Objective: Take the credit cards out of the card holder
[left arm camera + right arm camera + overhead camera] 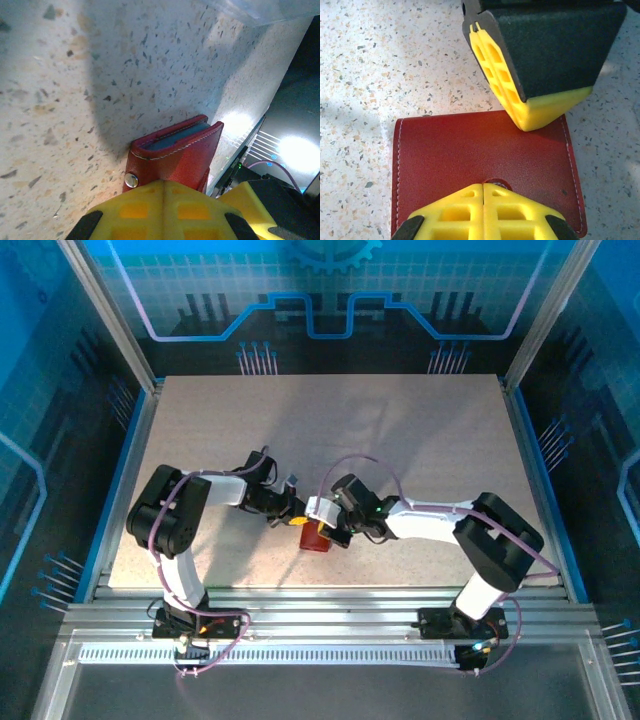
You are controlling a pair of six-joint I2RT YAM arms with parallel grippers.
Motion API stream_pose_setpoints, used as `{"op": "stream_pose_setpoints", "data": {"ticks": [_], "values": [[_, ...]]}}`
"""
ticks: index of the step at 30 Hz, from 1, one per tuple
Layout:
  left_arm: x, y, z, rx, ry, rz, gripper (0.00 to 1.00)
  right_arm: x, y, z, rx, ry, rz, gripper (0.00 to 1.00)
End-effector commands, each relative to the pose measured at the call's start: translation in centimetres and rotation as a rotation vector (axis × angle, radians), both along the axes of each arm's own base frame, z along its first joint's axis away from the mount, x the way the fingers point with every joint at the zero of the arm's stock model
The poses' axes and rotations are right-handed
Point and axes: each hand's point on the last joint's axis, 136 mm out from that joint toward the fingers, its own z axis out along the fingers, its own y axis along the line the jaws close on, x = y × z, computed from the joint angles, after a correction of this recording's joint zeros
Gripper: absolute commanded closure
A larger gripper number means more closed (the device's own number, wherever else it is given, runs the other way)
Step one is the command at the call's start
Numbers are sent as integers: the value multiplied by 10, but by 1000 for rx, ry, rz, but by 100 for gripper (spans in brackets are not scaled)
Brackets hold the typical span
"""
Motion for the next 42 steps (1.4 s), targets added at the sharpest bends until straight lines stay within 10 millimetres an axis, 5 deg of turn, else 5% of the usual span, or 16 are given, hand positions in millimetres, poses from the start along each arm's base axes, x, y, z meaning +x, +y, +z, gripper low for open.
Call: {"op": "stream_pose_setpoints", "data": {"ticks": [1, 18, 21, 27, 42], "values": [[-19, 18, -31, 133, 93, 12, 100, 8, 1, 13, 104, -25, -96, 100], [-15, 17, -23, 126, 67, 14, 100, 5, -21, 12, 262, 98, -394, 100], [-14, 16, -20, 122, 56, 9, 100, 0, -14, 23, 239, 77, -283, 100], [-12, 15, -18, 115, 49, 2, 100, -22, -10, 28, 19, 138, 83, 77], [-12, 15, -18, 113, 64, 0, 100, -2, -20, 32, -281, 150, 439, 66]]}}
